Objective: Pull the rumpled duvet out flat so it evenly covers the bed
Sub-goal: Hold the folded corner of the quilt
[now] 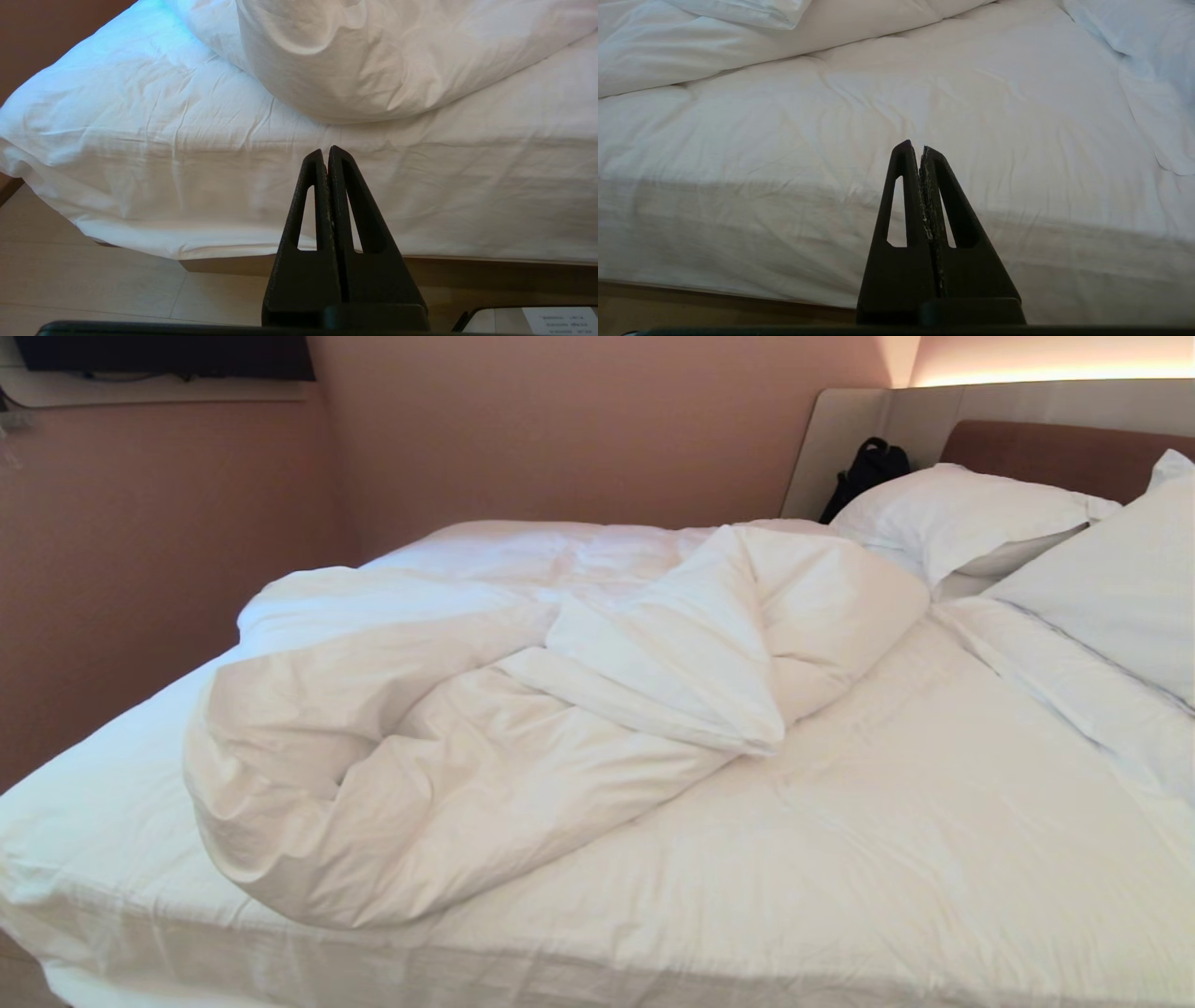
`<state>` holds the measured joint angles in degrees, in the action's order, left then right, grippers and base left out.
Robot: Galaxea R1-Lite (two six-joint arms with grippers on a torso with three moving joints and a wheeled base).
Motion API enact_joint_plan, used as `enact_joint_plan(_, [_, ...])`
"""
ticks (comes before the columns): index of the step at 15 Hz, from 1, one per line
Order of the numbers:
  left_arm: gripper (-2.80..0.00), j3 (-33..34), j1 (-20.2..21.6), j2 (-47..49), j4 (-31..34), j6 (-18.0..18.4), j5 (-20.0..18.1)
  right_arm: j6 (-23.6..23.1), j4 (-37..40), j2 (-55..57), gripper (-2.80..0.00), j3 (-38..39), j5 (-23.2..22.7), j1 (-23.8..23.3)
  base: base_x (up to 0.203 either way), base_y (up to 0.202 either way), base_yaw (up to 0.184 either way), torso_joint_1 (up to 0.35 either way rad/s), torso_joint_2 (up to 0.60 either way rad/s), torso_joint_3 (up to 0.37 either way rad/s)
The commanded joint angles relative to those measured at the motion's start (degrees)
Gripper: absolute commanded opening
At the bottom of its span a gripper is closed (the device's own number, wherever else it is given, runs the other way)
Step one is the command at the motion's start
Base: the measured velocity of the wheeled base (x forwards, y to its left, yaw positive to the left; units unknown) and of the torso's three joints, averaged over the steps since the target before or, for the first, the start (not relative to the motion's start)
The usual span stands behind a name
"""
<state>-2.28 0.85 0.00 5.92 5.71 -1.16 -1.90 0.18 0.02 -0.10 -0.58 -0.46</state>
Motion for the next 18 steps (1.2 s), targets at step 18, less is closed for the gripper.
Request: enact_joint_plan(18, [-2.80,0.1,0.0,0.1,0.1,-0.1,0.1,0.0,0.0,0.1,-2.80,0.0,0.0,0.0,0.000,-0.063,0.000,0.001,0.00,0.001])
